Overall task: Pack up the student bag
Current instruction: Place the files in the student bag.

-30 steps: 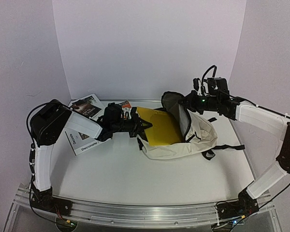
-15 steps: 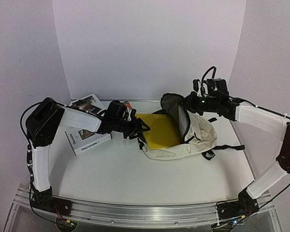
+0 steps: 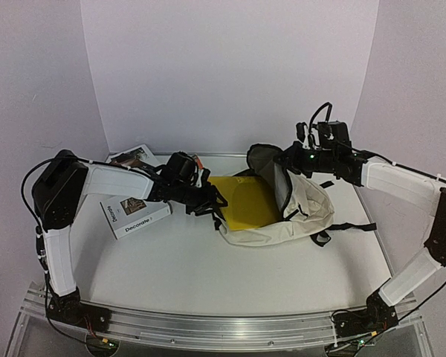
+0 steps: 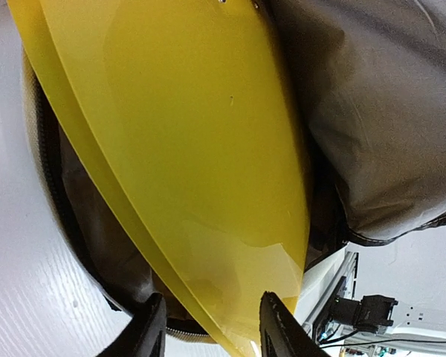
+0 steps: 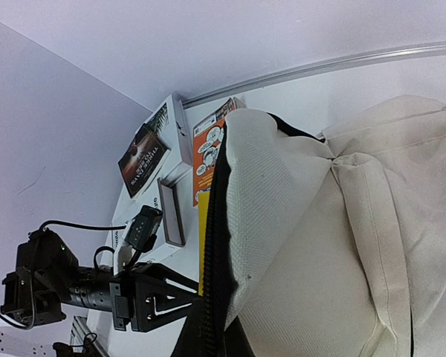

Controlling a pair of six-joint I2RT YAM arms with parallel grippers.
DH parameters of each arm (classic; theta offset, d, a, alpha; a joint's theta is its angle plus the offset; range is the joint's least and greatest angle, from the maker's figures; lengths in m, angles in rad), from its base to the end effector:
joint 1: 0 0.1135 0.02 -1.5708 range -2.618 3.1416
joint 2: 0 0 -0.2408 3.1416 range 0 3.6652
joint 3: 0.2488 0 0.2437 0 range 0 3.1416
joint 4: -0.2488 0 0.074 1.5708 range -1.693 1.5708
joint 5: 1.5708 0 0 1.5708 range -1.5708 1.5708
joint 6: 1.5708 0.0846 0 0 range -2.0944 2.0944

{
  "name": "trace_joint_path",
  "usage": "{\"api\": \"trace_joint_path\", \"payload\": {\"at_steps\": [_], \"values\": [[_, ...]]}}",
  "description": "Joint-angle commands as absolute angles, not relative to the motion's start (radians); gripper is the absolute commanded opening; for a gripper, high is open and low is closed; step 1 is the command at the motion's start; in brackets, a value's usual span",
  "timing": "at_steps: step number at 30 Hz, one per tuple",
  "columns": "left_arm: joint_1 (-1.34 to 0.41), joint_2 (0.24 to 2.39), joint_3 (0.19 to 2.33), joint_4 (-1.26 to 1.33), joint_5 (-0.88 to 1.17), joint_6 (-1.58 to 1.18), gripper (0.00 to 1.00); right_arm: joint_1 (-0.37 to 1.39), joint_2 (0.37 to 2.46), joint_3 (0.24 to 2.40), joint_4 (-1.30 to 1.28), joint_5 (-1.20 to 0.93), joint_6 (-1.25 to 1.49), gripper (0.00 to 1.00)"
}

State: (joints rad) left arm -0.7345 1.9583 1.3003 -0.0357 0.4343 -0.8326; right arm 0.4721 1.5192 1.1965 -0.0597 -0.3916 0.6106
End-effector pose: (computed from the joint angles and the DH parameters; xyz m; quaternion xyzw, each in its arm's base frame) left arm 0.3105 -0.3283 0.1431 0.0480 0.8875 -0.4308 0.1561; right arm 0.3343 0.2069 0.2792 -0.0524 0.8184 0.4211 0.3876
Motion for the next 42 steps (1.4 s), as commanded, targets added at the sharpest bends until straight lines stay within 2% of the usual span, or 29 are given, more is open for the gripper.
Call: {"api": "trace_joint_path", "payload": {"at_steps": [1, 8, 14, 28, 31, 34, 38, 39, 41, 42], "values": [[-0.751, 1.956, 1.372, -0.068, 0.411, -0.793, 0.34, 0.482, 1.514, 1.239, 0.092, -0.428, 0.608, 0.0], [-0.763, 2.019, 1.445, -0.049, 0.442, -0.783, 0.14, 0.52, 1.54, 1.277, 0.092, -0.453, 0.604, 0.0], [-0.772, 2.083, 1.521, -0.047, 0.456, -0.775, 0.03, 0.568, 1.569, 1.303, 0.092, -0.445, 0.607, 0.0], [-0.775, 2.203, 1.642, -0.008, 0.495, -0.815, 0.01, 0.622, 1.611, 1.293, 0.13, -0.439, 0.652, 0.0], [-0.775, 2.215, 1.654, -0.016, 0.49, -0.809, 0.05, 0.626, 1.607, 1.287, 0.135, -0.428, 0.657, 0.0], [-0.775, 2.187, 1.644, -0.073, 0.444, -0.765, 0.14, 0.624, 1.588, 1.268, 0.135, -0.376, 0.66, 0.0], [-0.772, 2.091, 1.603, -0.132, 0.371, -0.704, 0.36, 0.625, 1.554, 1.248, 0.134, -0.31, 0.659, 0.0], [-0.77, 2.057, 1.591, -0.167, 0.348, -0.682, 0.47, 0.624, 1.544, 1.239, 0.133, -0.289, 0.658, 0.0], [-0.77, 2.02, 1.578, -0.188, 0.326, -0.665, 0.52, 0.624, 1.534, 1.236, 0.131, -0.28, 0.657, 0.0], [-0.768, 1.977, 1.563, -0.214, 0.306, -0.645, 0.58, 0.624, 1.527, 1.232, 0.13, -0.273, 0.656, 0.0]]}}
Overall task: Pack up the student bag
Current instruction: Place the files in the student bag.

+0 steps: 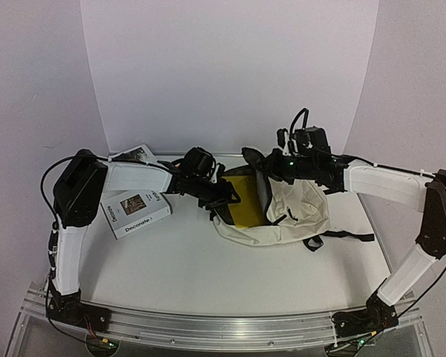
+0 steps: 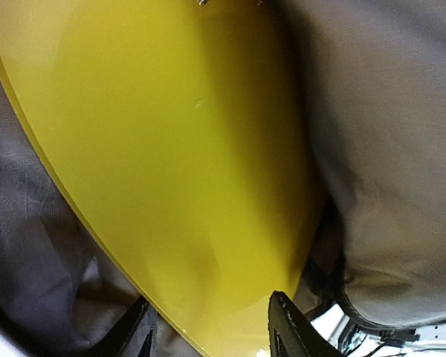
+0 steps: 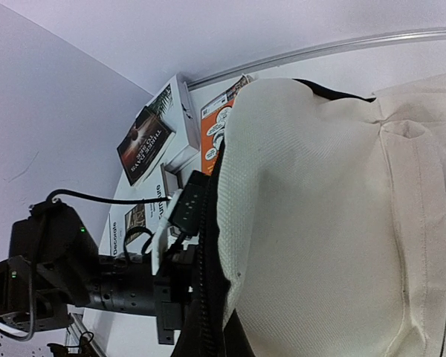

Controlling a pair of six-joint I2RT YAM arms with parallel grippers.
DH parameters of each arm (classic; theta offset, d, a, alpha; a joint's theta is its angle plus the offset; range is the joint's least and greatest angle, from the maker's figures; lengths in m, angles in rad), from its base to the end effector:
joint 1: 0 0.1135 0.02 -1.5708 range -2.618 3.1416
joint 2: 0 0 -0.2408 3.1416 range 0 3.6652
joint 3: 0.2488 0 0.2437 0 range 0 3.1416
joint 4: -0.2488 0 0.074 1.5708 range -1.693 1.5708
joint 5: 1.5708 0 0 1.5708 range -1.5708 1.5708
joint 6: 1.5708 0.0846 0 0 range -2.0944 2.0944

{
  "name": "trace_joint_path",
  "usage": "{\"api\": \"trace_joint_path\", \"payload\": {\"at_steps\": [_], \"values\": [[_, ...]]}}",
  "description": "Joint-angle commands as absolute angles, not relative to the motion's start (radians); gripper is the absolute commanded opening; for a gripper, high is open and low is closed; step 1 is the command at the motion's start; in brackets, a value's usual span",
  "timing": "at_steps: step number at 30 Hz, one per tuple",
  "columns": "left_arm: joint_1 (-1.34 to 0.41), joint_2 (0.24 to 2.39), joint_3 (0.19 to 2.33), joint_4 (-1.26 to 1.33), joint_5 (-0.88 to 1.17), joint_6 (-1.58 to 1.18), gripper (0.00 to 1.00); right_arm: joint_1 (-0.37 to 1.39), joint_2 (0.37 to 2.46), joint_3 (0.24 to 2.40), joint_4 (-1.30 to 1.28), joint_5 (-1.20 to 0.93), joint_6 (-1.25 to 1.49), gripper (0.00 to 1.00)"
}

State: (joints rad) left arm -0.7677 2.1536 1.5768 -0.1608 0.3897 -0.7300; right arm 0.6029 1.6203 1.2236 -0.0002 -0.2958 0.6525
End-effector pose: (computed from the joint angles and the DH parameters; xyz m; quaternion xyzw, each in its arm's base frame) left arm 0.3345 -0.3675 0.1336 0.0952 0.8955 -0.4000 0.1702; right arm 0.3285 0.2561 0.2582 -0.0612 0.8253 0.4210 0.3713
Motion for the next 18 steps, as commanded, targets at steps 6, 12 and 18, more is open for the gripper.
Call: {"api": "trace_joint_path", "payload": {"at_steps": [6, 12, 18], "values": [[-0.739, 1.872, 1.506, -0.342, 0.208, -0.61, 0.67, 0.625, 1.525, 1.218, 0.126, -0.279, 0.653, 0.0], [-0.686, 1.903, 1.489, -0.414, 0.215, -0.629, 0.67, 0.624, 1.527, 1.219, 0.125, -0.286, 0.648, 0.0], [-0.664, 1.985, 1.493, -0.388, 0.3, -0.665, 0.62, 0.625, 1.53, 1.225, 0.124, -0.291, 0.643, 0.0]]}}
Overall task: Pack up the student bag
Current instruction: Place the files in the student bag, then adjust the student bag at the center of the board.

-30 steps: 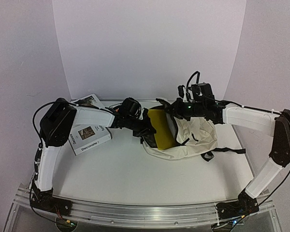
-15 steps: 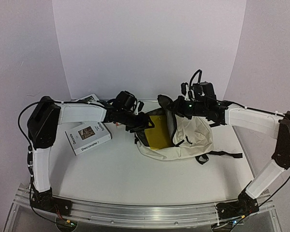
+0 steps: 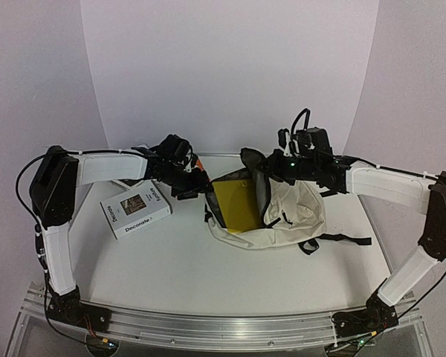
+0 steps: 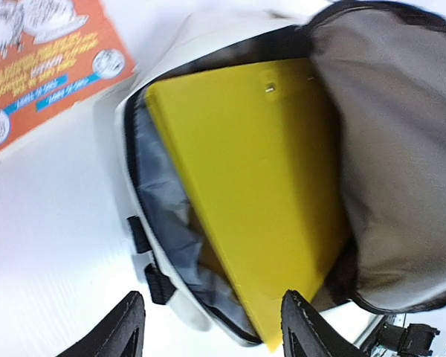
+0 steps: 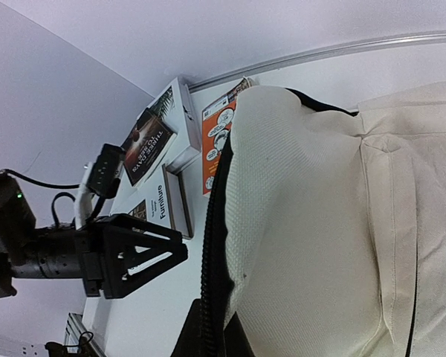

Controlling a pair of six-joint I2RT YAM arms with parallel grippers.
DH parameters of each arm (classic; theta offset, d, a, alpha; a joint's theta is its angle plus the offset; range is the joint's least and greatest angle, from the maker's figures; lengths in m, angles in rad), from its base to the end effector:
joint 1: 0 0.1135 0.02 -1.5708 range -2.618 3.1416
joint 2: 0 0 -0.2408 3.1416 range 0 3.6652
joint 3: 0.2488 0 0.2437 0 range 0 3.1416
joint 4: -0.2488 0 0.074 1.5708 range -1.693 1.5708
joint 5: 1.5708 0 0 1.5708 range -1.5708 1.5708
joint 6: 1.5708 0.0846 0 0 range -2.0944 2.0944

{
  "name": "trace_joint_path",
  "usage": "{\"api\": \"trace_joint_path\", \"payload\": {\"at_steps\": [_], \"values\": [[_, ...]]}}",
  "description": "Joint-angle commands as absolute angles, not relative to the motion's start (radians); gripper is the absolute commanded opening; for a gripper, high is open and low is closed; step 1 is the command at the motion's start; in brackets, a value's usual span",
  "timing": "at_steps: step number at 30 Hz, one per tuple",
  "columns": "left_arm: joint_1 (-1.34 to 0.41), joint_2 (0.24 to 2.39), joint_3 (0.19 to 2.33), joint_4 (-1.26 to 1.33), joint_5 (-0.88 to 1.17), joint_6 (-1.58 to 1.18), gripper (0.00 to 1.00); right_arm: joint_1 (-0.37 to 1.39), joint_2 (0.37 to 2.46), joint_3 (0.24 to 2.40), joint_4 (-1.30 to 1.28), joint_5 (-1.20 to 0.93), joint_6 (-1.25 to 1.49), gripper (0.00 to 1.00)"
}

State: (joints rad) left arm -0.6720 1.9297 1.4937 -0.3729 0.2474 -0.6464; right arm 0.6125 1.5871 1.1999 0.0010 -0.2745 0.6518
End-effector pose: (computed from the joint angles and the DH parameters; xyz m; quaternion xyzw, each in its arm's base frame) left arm 0.3406 -0.2974 0.1807 0.0577 0.9206 -0.3165 0.2215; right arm 0.3217 0.2541 0.2621 -0.0602 0.8232 0.4183 0.3791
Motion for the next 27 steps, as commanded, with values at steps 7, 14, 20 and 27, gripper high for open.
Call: {"api": "trace_joint_path", "payload": {"at_steps": [7, 14, 20, 27], "values": [[-0.662, 2.082, 1.544, -0.381, 0.358, -0.674, 0.51, 0.624, 1.534, 1.225, 0.124, -0.296, 0.64, 0.0], [-0.665, 2.027, 1.52, -0.262, 0.375, -0.673, 0.0, 0.625, 1.527, 1.233, 0.114, -0.268, 0.634, 0.0], [-0.684, 1.883, 1.583, -0.268, 0.352, -0.575, 0.0, 0.625, 1.494, 1.28, 0.009, -0.1, 0.581, 0.0], [-0.709, 1.797, 1.601, -0.296, 0.396, -0.565, 0.0, 0.618, 1.447, 1.324, -0.146, 0.231, 0.57, 0.0]]}}
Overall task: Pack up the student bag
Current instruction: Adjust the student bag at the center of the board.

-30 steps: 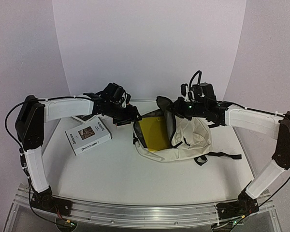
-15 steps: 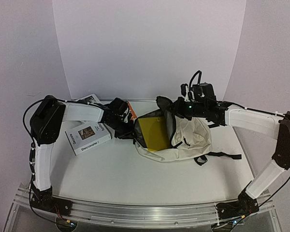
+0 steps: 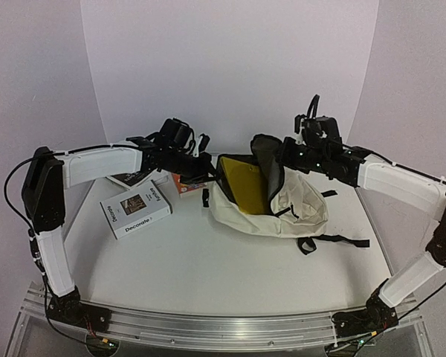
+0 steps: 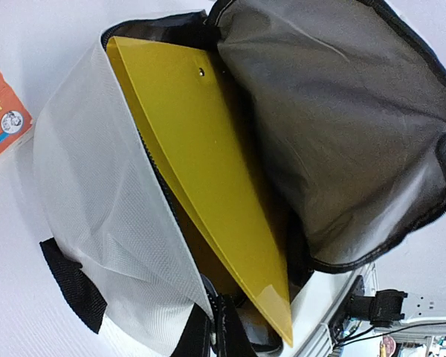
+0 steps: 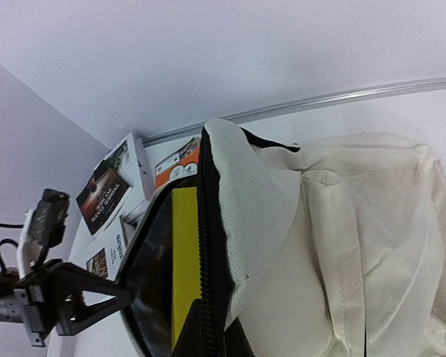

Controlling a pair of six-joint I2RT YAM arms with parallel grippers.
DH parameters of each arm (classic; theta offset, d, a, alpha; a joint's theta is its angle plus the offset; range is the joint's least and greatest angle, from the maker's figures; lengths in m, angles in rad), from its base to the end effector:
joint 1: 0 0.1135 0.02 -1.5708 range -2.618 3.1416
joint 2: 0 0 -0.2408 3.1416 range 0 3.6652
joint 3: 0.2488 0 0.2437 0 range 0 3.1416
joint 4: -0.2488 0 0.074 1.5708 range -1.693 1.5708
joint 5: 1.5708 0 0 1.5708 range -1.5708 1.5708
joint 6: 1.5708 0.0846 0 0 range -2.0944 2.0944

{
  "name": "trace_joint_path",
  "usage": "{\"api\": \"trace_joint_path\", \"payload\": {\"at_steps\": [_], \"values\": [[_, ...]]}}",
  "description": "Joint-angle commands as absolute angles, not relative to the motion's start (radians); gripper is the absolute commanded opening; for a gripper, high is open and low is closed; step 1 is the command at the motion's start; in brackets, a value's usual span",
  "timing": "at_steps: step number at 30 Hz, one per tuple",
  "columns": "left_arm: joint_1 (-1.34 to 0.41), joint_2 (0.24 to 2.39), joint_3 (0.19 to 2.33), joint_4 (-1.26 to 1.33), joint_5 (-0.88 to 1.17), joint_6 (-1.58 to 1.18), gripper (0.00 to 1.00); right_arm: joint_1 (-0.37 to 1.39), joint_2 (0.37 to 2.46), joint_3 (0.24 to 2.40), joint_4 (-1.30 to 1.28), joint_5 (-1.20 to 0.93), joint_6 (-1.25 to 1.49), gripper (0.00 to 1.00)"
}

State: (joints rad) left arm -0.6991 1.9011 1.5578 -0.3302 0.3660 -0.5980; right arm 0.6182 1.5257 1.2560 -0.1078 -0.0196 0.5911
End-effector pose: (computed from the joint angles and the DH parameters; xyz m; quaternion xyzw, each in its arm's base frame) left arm 0.3328 -0.3194 0.2229 0.1236 0.8809 -0.3883 0.2409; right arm 0.3252 0.2333 0.2905 -0.0167 0.8270 0.3261 0.4576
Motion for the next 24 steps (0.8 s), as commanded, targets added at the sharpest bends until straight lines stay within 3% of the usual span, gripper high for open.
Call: {"api": "trace_joint_path", "payload": {"at_steps": [1, 8, 11, 15, 19, 24], "values": [[-0.709, 1.783, 1.596, -0.295, 0.4, -0.562, 0.0, 0.616, 1.439, 1.323, -0.152, 0.257, 0.572, 0.0], [-0.718, 1.694, 1.514, -0.262, 0.356, -0.48, 0.0, 0.555, 1.442, 1.326, -0.167, 0.309, 0.584, 0.0], [-0.718, 1.753, 1.566, -0.36, 0.25, -0.456, 0.0, 0.555, 1.478, 1.337, -0.144, 0.168, 0.582, 0.0], [-0.718, 1.795, 1.573, -0.312, 0.288, -0.432, 0.0, 0.564, 1.526, 1.342, -0.106, -0.067, 0.52, 0.0], [-0.718, 1.838, 1.635, -0.395, 0.142, -0.384, 0.0, 0.613, 1.582, 1.348, -0.134, -0.245, 0.467, 0.0], [-0.72, 1.813, 1.637, -0.342, 0.219, -0.337, 0.0, 0.63, 1.591, 1.325, -0.181, -0.268, 0.471, 0.0]]}}
